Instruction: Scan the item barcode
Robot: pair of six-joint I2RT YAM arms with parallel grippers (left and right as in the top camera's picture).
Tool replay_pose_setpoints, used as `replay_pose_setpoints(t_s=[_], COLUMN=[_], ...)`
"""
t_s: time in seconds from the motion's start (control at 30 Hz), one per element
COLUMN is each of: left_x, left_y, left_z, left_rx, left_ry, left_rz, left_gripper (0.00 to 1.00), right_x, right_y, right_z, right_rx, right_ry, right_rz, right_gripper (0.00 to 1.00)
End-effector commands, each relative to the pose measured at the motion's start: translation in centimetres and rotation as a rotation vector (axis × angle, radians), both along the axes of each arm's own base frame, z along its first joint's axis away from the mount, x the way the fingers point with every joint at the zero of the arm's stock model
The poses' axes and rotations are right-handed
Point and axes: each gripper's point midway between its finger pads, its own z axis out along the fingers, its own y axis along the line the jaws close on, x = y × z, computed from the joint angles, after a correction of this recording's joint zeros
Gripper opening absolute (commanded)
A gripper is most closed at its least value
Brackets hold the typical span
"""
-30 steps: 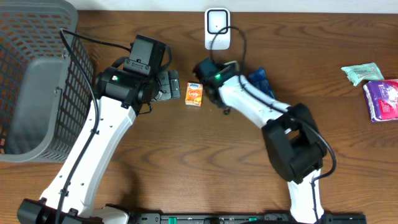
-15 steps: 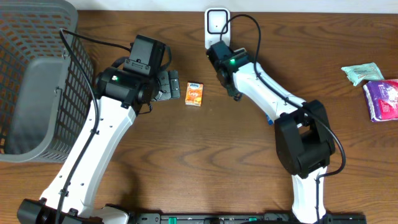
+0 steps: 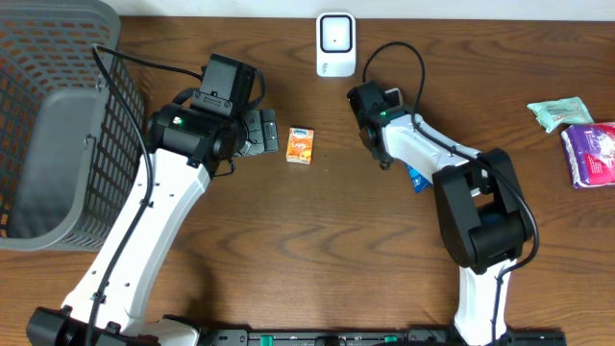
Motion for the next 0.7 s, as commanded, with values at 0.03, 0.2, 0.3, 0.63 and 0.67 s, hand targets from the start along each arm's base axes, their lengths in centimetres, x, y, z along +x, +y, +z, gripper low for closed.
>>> replay_pose_setpoints(t_s=[0.03, 0.2, 0.3, 0.63, 0.67], left_x=[0.1, 0.1, 0.1, 0.1, 0.1], left_y=[0.2, 0.2, 0.2, 0.2, 0.2], left_z=[-0.1, -0.1, -0.1, -0.1, -0.1], left_rx=[0.011, 0.011, 0.011, 0.011, 0.011], left_ry=[0.003, 0.003, 0.003, 0.003, 0.003], left_rz=[-0.004, -0.003, -0.003, -0.003, -0.003], left_gripper=[0.98, 0.98, 0.98, 0.98, 0.98], right_x=[-2.5, -2.7, -2.0, -0.3, -0.3], right_y=[-1.0, -0.7, 0.7, 9.1, 8.5], right_z=[-3.3, -2.3, -0.6, 10.7, 10.9], right_rx=[0.042, 0.113, 0.228, 1.341, 1.398], right_ry=[0.113, 0.138, 0.188, 0.370, 0.373], right_rz=[-0.011, -0.081, -0.083, 0.146, 0.135], right_gripper=[0.01, 0.01, 0.01, 0.01, 0.01])
